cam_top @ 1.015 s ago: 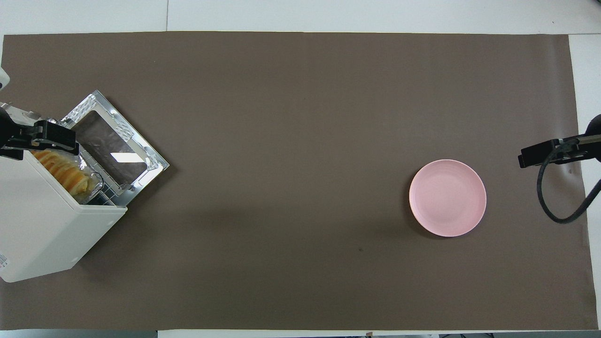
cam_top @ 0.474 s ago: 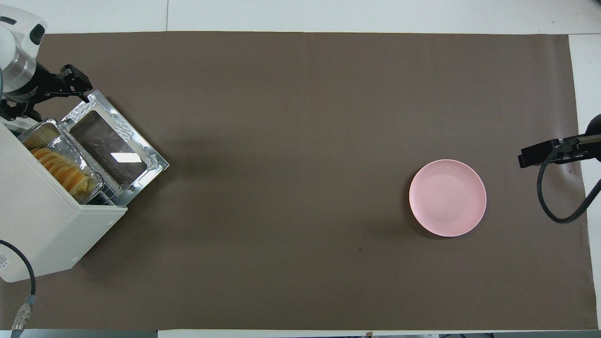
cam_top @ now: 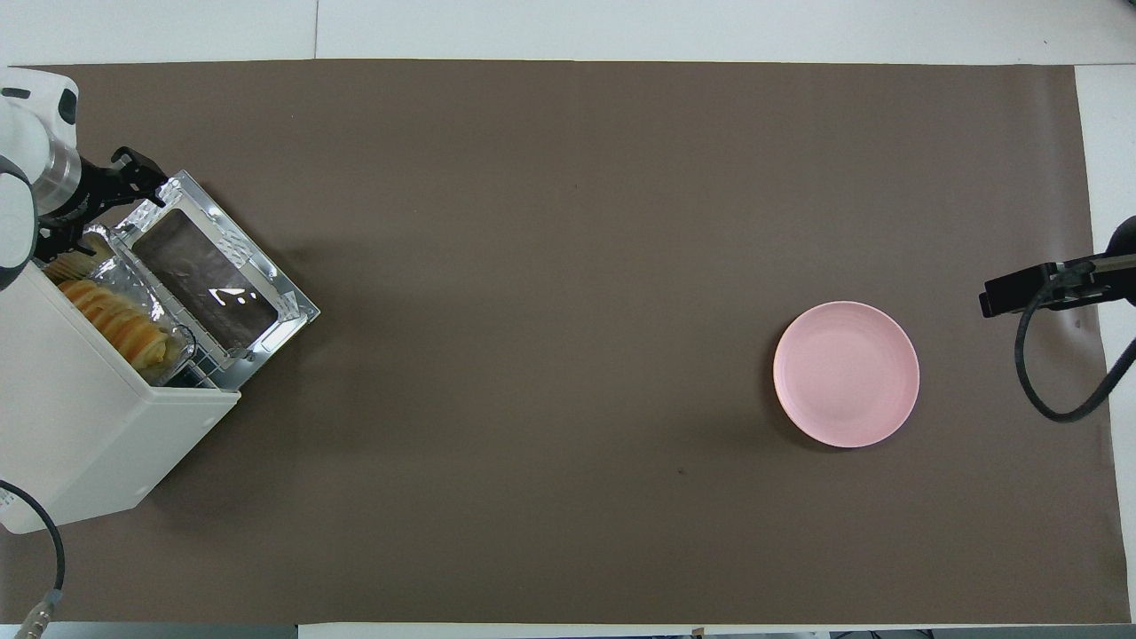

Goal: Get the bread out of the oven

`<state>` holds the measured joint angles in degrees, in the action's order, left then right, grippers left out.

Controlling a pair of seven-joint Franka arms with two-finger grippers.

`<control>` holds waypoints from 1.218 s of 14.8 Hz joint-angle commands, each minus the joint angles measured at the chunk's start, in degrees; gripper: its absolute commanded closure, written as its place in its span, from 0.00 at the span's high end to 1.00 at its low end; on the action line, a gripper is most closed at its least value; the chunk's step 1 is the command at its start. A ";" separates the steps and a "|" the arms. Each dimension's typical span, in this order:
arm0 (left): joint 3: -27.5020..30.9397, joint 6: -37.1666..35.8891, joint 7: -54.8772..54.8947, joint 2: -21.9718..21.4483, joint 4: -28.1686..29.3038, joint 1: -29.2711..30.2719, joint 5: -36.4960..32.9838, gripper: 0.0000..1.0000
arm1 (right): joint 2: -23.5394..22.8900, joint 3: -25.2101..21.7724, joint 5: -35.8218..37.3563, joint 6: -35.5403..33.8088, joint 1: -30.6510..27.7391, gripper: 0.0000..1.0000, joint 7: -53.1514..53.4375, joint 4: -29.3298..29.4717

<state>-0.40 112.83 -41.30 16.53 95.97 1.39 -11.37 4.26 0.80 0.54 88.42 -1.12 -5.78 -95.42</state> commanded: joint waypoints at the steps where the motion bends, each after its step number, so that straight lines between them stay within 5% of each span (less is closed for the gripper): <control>1: -0.31 4.67 -6.15 -3.00 7.21 0.20 -1.38 1.00 | 1.02 0.61 -0.80 0.08 -0.99 1.00 0.50 -1.17; 4: -0.31 6.77 -6.43 -3.61 10.71 0.46 -1.38 0.97 | 1.02 0.61 -0.80 0.08 -0.99 1.00 0.59 -1.17; 8: -0.31 9.77 -5.82 -5.36 15.99 0.46 -1.38 0.65 | 1.02 0.61 -0.80 0.08 -0.99 1.00 0.50 -1.17; 10: -0.31 9.69 -5.38 -5.46 16.26 0.81 -1.38 0.45 | 1.02 0.61 -0.80 0.08 -0.99 1.00 0.50 -1.17; 12: -0.31 8.90 -3.27 -5.63 16.44 1.43 -1.47 0.05 | 1.02 0.61 -0.80 0.08 -0.99 1.00 0.50 -1.17; 18: -1.18 2.57 0.58 -2.56 7.57 -5.76 -0.77 0.00 | 1.02 0.61 -0.80 0.08 -0.99 1.00 0.59 -1.17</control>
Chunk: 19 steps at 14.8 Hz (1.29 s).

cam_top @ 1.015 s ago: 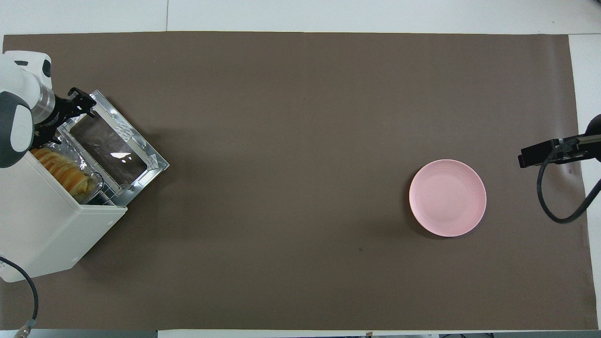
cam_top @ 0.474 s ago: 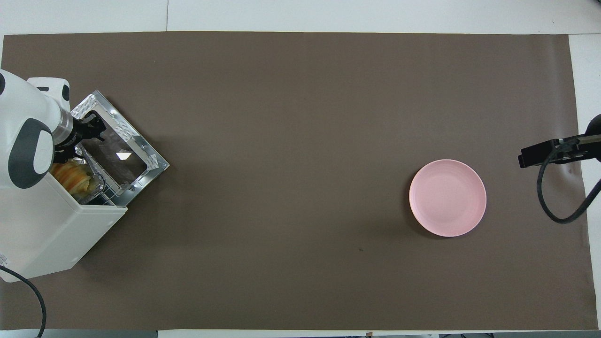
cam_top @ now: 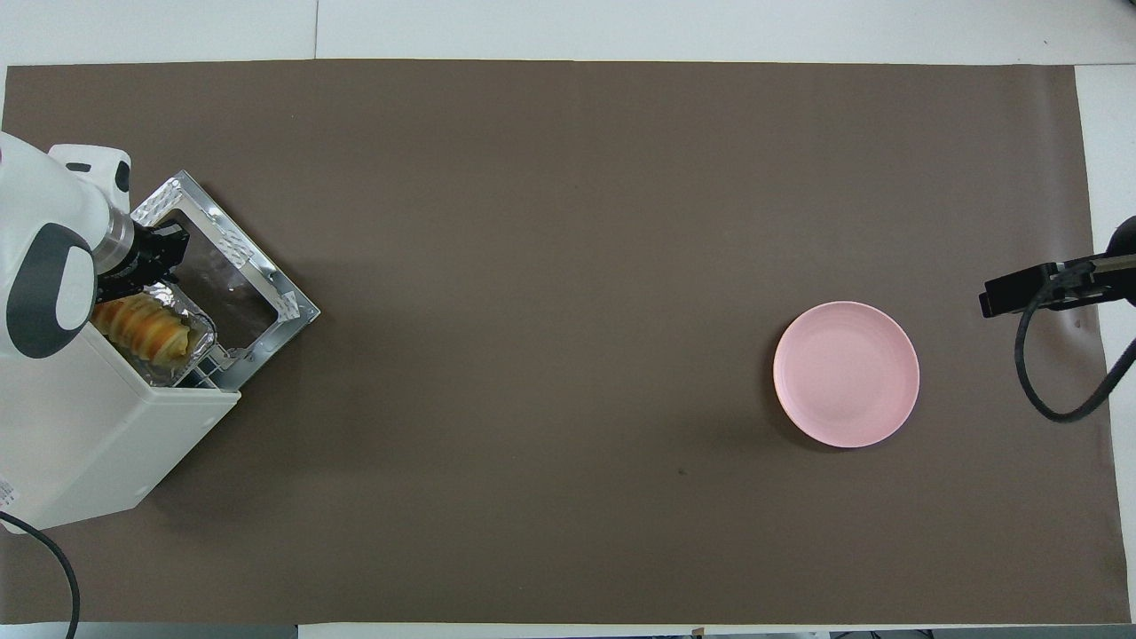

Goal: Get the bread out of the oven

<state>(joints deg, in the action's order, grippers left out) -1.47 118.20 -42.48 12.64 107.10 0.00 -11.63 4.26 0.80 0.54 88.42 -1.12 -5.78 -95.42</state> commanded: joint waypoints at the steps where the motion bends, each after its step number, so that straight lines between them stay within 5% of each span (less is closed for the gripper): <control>1: -0.81 -1.50 5.70 1.60 -4.00 -6.91 0.45 0.00 | 1.02 0.61 -0.80 0.08 -0.99 1.00 0.51 -1.17; 8: -1.34 0.09 7.94 4.68 -8.04 -29.50 10.12 0.00 | 1.02 0.61 -0.80 0.08 -0.99 1.00 0.50 -1.17; 11: -0.99 5.09 6.28 11.95 -12.77 -38.12 14.87 0.00 | 1.02 0.61 -0.80 0.08 -0.99 1.00 0.50 -1.17; 18: -0.99 7.31 8.29 15.84 -13.41 -39.11 14.61 0.01 | 1.02 0.61 -0.80 0.08 -0.99 1.00 0.51 -1.17; 19: -0.99 6.78 8.03 15.75 -13.84 -39.11 14.70 0.33 | 1.02 0.52 -0.80 0.08 -0.99 1.00 0.50 -1.17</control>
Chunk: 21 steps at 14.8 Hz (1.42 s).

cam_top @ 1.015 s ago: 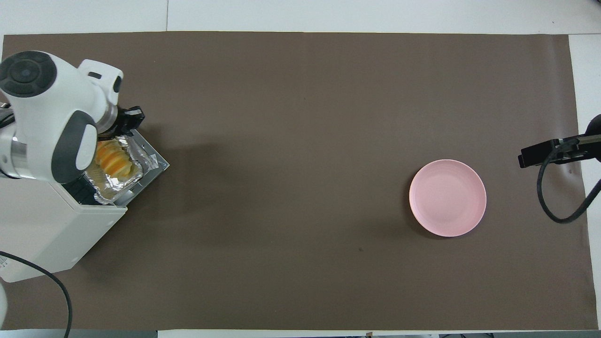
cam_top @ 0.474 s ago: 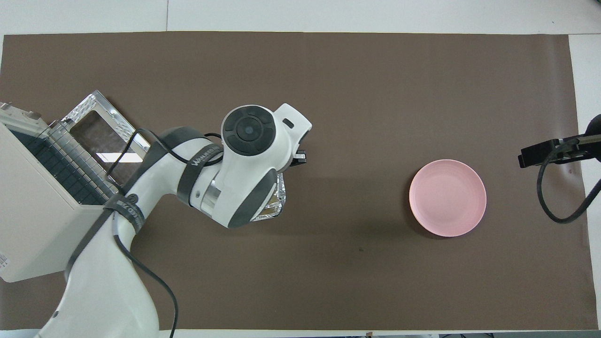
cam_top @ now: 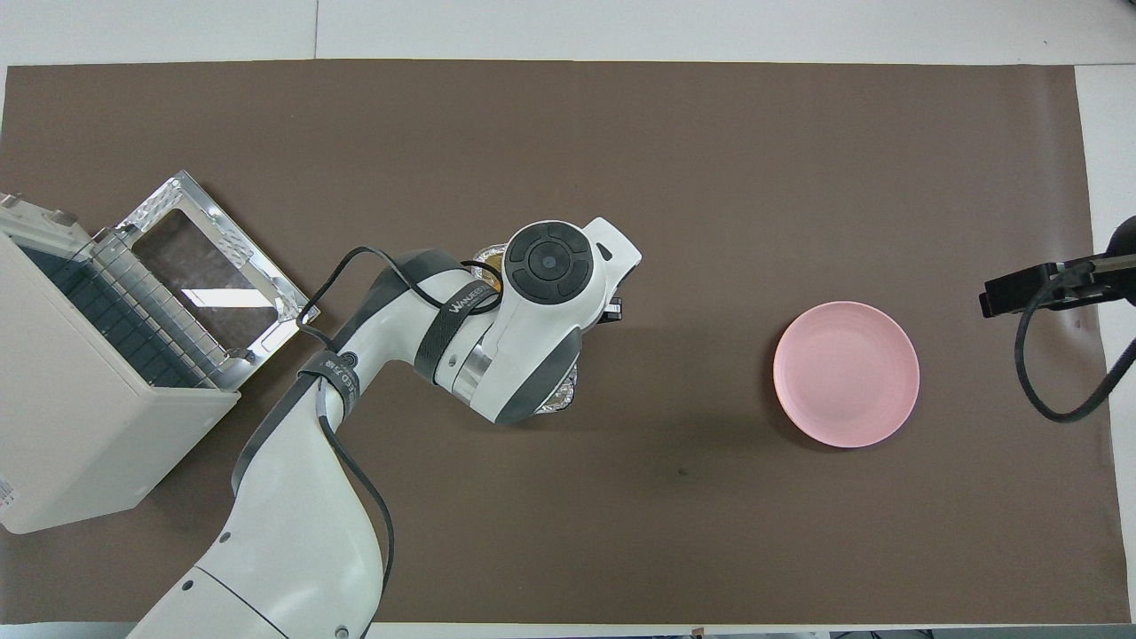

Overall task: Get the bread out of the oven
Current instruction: 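Pull the foil tray out and set it on the table with the left gripper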

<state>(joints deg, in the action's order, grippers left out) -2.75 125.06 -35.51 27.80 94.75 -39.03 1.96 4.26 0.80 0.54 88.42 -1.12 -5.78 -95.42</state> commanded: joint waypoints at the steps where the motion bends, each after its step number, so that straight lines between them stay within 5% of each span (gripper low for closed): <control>1: 0.29 -0.43 0.97 0.59 -1.58 0.09 1.29 0.48 | 1.02 0.61 -0.80 0.08 -0.99 1.00 0.50 -1.17; 2: 0.55 -0.78 0.71 0.59 -2.02 0.27 1.47 0.64 | 1.02 0.61 -0.80 0.08 -0.99 1.00 0.50 -1.17; 3: 0.81 -2.53 0.18 0.59 -3.24 0.35 1.64 0.96 | 1.02 0.61 -0.80 0.08 -0.99 1.00 0.50 -1.17; 4: 1.08 -5.42 -0.34 0.24 -4.82 0.88 1.65 1.00 | 1.02 0.61 -0.80 0.08 -0.99 1.00 0.50 -1.17; 8: 1.34 -14.21 0.18 -6.77 -6.16 6.49 1.82 1.00 | 1.02 0.61 -0.80 0.08 -0.99 1.00 0.50 -1.17; 10: 1.17 -22.02 1.92 -10.64 -6.24 13.85 1.74 1.00 | 1.02 0.52 -0.80 0.08 -0.99 1.00 0.50 -1.17; 16: 1.34 -42.60 33.81 -22.94 -3.71 34.17 1.30 1.00 | 1.02 0.61 -0.80 0.08 -0.99 1.00 0.59 -1.17; 21: 1.52 -45.26 36.48 -31.92 2.72 35.07 -0.55 1.00 | 1.11 0.70 -0.80 -0.79 -0.55 1.00 0.42 -1.09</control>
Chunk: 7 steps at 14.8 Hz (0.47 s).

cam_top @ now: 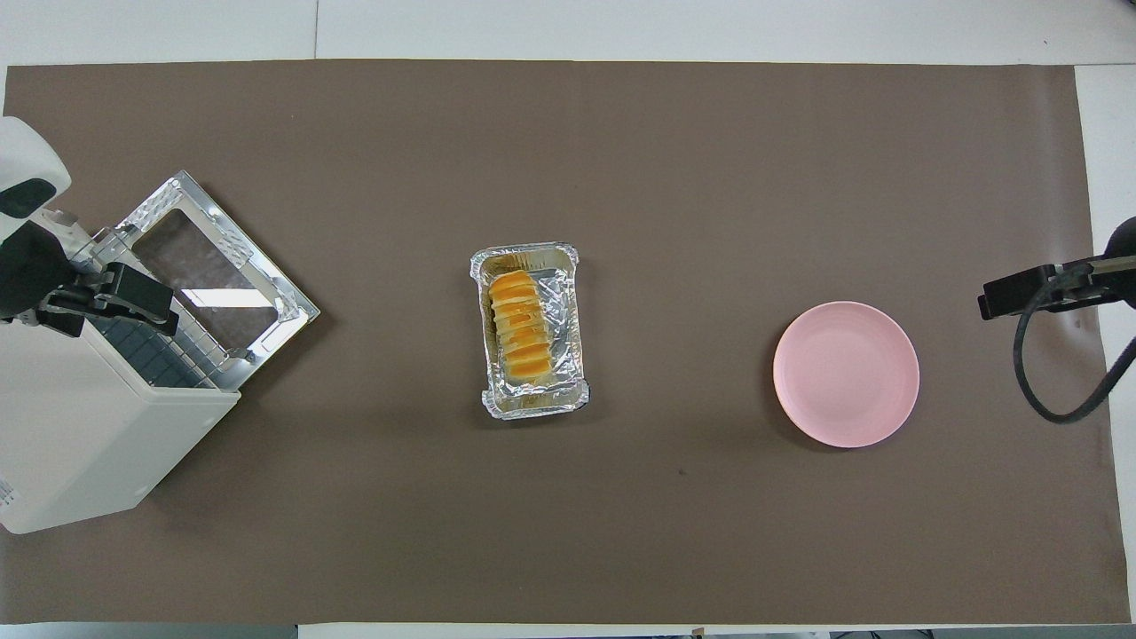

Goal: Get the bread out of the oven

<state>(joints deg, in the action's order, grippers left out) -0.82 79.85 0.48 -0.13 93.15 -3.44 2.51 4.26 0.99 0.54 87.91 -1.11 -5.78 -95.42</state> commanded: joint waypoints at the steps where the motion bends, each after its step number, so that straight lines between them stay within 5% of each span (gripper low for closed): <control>1: -0.41 -0.13 0.40 -4.27 4.41 -0.60 -1.19 1.00 | 1.19 0.59 -0.80 -0.28 -0.48 1.00 0.33 -1.17; 7: -0.59 3.91 1.63 -3.39 3.36 -1.22 -1.81 1.00 | 1.46 2.79 -1.86 0.77 0.75 1.00 1.55 -1.61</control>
<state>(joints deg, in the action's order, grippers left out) -1.57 82.10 1.23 -3.40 96.04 -3.83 1.86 4.28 2.71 -0.45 87.90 -0.91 -5.76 -95.42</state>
